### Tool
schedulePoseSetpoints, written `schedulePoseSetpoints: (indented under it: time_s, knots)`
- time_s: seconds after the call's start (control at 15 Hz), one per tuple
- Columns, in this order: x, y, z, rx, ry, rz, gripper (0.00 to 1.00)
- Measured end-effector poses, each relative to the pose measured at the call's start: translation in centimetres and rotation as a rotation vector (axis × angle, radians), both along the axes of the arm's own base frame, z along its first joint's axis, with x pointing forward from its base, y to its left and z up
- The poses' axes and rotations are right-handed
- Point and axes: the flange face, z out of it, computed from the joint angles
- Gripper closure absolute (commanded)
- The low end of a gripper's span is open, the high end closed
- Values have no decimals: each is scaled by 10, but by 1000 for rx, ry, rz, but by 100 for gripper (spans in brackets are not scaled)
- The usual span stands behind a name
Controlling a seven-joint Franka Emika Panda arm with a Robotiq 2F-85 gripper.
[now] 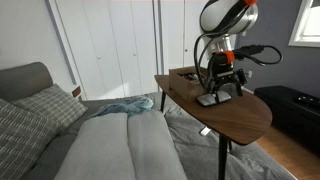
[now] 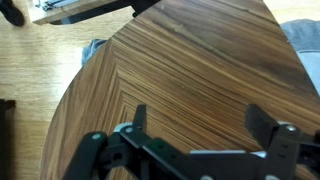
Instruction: Put the grey and black object in the basket.
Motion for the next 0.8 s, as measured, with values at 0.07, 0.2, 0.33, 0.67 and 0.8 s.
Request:
schedulePoseSetpoints:
  time_s: [0.07, 0.2, 0.33, 0.67, 0.8]
  knots:
    - [0, 0, 0, 0, 0, 0, 0]
    - [0, 0, 0, 0, 0, -1, 0]
    - [0, 1, 1, 3, -6, -19, 0]
    - [-19, 20, 28, 40, -122, -176, 0]
    - [-33, 21, 41, 27, -181, -249, 0]
